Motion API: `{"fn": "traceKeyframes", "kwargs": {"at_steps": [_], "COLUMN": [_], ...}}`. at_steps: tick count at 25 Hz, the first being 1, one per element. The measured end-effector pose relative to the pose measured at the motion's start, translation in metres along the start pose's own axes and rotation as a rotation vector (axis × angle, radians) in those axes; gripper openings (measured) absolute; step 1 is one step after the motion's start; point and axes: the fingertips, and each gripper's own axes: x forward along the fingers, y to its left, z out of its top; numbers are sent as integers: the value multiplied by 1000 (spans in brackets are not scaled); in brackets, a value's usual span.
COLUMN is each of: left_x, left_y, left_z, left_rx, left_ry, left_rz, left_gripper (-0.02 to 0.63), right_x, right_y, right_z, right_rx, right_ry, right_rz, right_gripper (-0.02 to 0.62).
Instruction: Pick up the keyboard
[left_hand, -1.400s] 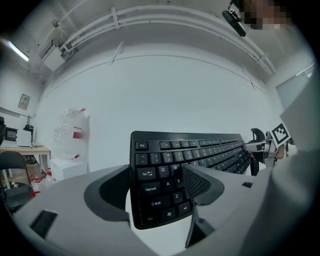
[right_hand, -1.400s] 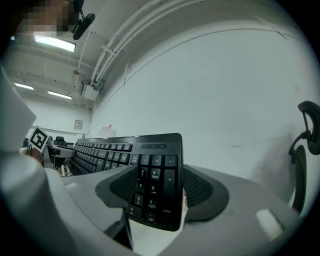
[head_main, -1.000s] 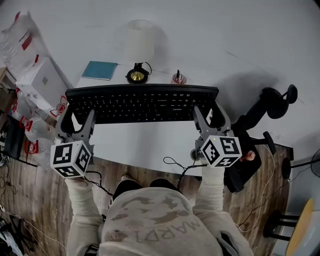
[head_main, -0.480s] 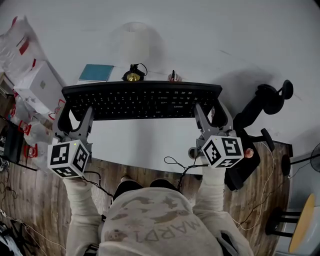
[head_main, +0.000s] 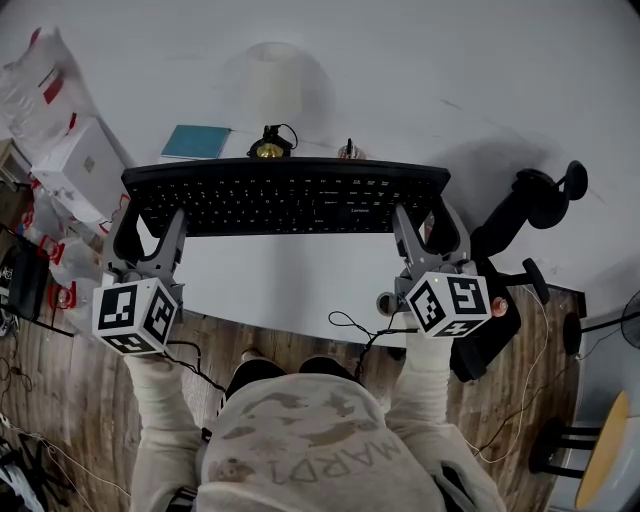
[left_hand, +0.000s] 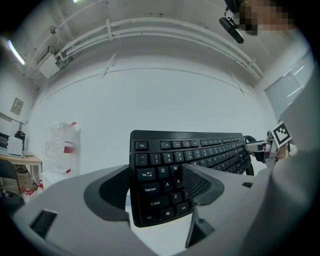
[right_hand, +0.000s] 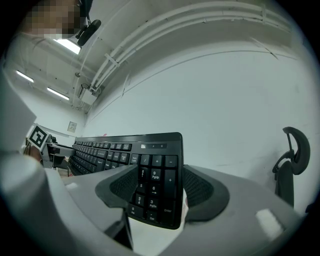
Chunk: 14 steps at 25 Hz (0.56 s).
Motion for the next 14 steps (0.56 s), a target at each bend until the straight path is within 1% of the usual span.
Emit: {"fn": "traceKeyframes", "kwargs": {"at_steps": [6,14], "left_x": [-4,-14], "left_y": [-1,7], "left_z": [2,-2], "left_rx": [1,-6], "left_ry": [-2,-8], "left_rz": [14,21], "left_gripper": [328,328], "right_x": [1,-2], "right_y": [0,11], "right_z": [2,1], "right_rx": [-1,-10], "right_ry": [-6,-10], "right_rz": [12,19], "right_gripper": [293,293]}}
